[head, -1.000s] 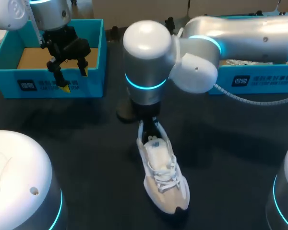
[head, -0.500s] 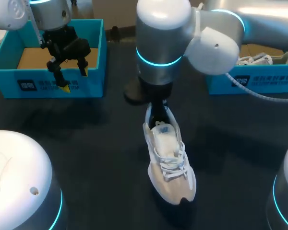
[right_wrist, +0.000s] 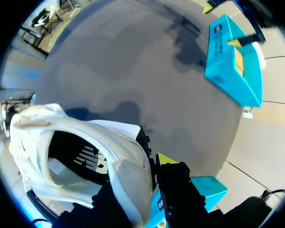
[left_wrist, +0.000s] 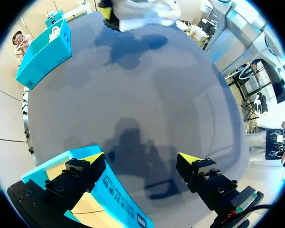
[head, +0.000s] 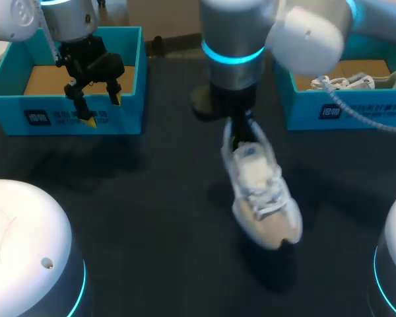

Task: Take the shoe out of the shoebox, open the shoe tongue, remove and reinsert the insole, then place the shoe into the shoebox

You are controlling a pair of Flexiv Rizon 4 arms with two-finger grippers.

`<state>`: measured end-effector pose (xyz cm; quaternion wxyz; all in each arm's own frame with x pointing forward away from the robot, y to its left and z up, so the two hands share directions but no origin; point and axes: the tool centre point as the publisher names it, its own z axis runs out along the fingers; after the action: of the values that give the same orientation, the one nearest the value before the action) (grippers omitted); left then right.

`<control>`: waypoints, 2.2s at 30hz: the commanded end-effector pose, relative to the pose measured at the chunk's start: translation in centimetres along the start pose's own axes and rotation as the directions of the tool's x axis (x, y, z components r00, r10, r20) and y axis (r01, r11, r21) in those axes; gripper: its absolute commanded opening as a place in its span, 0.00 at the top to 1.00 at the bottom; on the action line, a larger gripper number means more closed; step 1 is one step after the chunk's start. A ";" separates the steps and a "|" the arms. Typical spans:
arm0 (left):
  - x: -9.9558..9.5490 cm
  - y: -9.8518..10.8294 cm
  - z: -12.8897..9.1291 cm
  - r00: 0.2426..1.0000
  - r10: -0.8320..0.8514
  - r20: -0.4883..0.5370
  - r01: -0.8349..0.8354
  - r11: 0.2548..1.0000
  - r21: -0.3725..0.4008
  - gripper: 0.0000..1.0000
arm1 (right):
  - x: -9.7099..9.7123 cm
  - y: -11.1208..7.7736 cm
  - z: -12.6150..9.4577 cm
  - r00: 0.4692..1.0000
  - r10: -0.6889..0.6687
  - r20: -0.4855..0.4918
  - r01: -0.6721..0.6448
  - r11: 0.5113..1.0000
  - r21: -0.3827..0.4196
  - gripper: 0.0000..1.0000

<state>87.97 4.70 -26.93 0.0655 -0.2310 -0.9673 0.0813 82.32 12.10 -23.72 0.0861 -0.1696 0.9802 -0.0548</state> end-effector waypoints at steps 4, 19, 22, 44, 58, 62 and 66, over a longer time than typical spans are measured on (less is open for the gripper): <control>0.0 0.0 0.0 1.000 0.000 -0.001 0.000 1.000 -0.002 0.00 | -0.8 -11.5 -3.5 0.998 -0.055 0.008 0.055 0.998 -0.025 1.00; 0.0 0.0 0.0 1.000 0.000 -0.001 0.000 1.000 -0.002 0.00 | -1.9 -14.6 -4.5 0.999 -0.046 0.014 0.046 0.998 -0.051 1.00; 0.0 0.0 0.0 1.000 0.000 -0.001 0.000 1.000 -0.002 0.00 | -1.9 -14.6 -4.5 0.999 -0.046 0.014 0.046 0.998 -0.051 1.00; 0.0 0.0 0.0 1.000 0.000 -0.001 0.000 1.000 -0.002 0.00 | -10.2 -26.6 -4.6 0.984 -0.176 0.040 0.177 0.983 -0.039 1.00; 0.0 0.0 0.0 1.000 0.000 -0.001 0.000 1.000 -0.002 0.00 | -13.4 -31.0 -5.8 0.997 -0.070 0.013 0.070 0.996 -0.048 1.00; 0.0 0.0 0.0 1.000 0.000 -0.001 0.000 1.000 -0.002 0.00 | -13.4 -31.0 -5.8 0.997 -0.070 0.013 0.070 0.996 -0.048 1.00; 0.0 0.0 0.0 1.000 0.000 -0.001 0.000 1.000 -0.002 0.00 | -13.4 -31.0 -5.8 0.997 -0.070 0.013 0.070 0.996 -0.048 1.00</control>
<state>87.97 4.70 -26.93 0.0655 -0.2310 -0.9673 0.0813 103.55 -11.89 -12.02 0.0877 -0.2062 0.9740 -0.0322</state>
